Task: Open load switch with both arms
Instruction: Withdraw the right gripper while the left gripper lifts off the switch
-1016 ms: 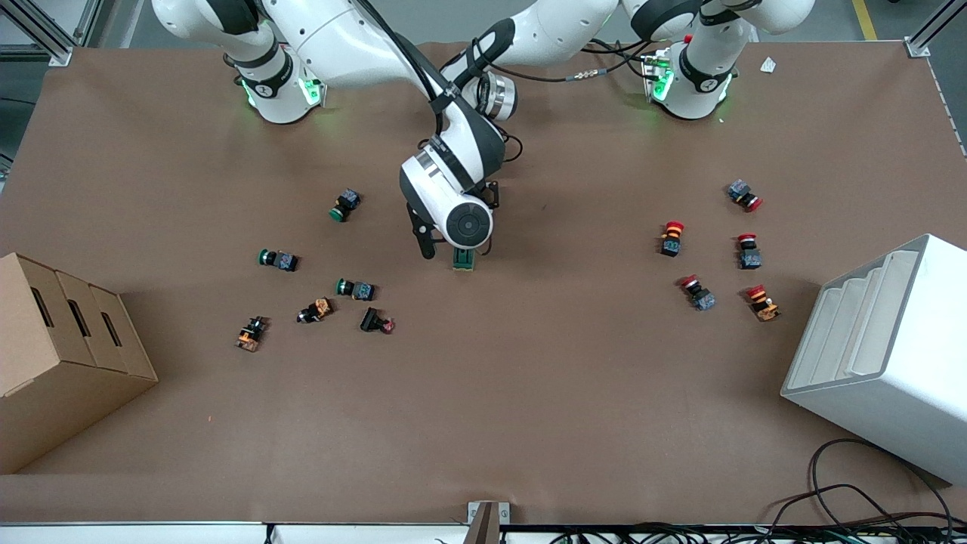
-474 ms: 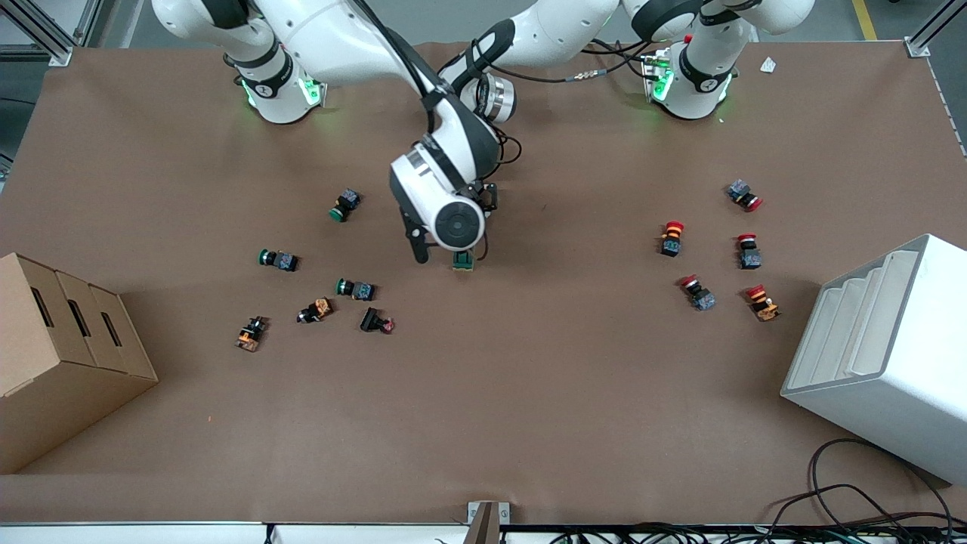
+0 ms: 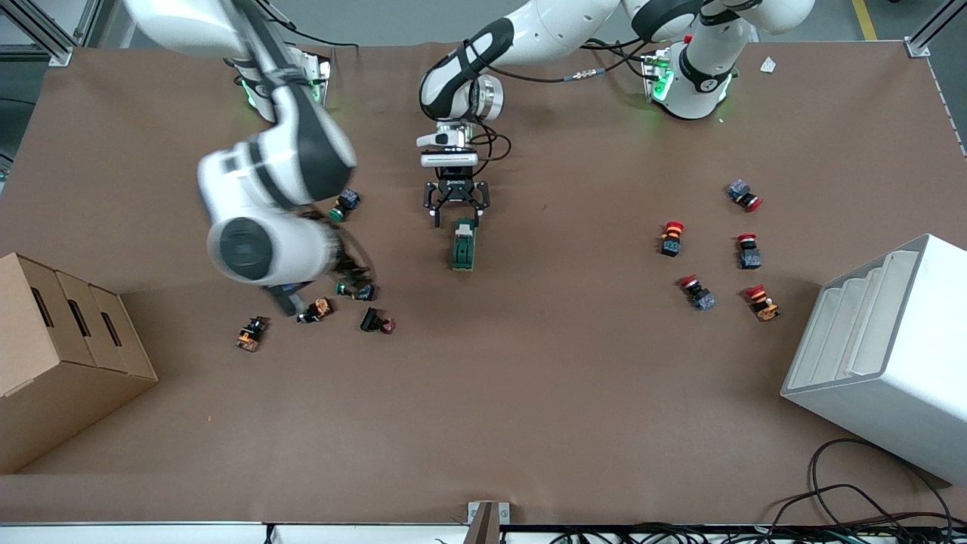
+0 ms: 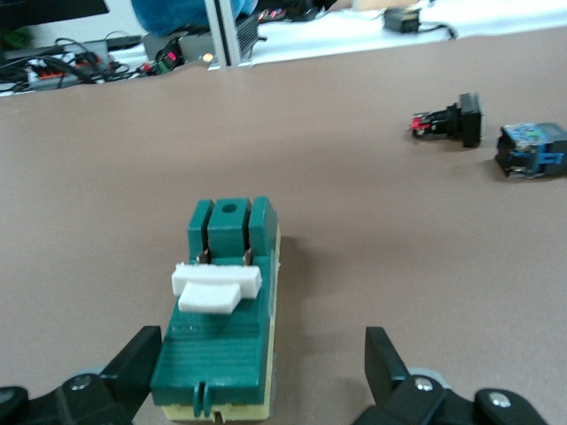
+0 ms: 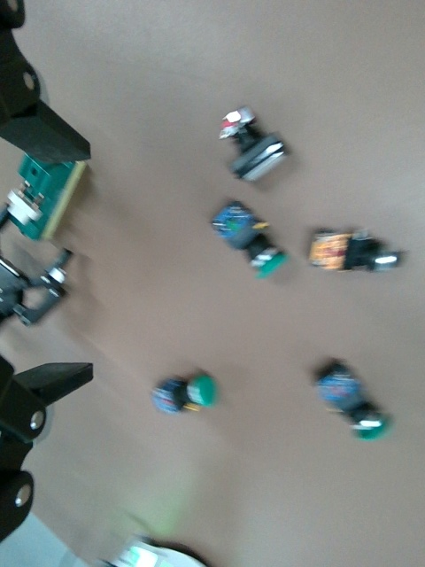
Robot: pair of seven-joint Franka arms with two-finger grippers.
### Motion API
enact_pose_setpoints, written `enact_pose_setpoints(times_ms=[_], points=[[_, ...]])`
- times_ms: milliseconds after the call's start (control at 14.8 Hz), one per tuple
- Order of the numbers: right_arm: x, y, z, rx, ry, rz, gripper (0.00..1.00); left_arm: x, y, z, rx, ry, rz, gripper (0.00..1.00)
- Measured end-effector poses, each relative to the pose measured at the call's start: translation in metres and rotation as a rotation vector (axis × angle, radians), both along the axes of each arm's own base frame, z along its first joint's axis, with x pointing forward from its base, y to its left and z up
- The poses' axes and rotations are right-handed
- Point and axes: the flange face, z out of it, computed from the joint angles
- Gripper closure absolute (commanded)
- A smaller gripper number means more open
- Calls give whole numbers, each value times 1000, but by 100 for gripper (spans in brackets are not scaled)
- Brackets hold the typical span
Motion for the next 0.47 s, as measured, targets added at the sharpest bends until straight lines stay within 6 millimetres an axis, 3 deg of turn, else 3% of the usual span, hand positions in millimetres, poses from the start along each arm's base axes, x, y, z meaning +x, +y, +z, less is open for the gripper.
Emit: enact_pose_setpoints(times_ms=[203, 474], points=[[19, -71, 23, 66, -56, 224, 0, 13, -26, 38, 11, 66, 39, 1], [34, -155, 52, 144, -117, 538, 0, 42, -59, 118, 55, 234, 90, 0]])
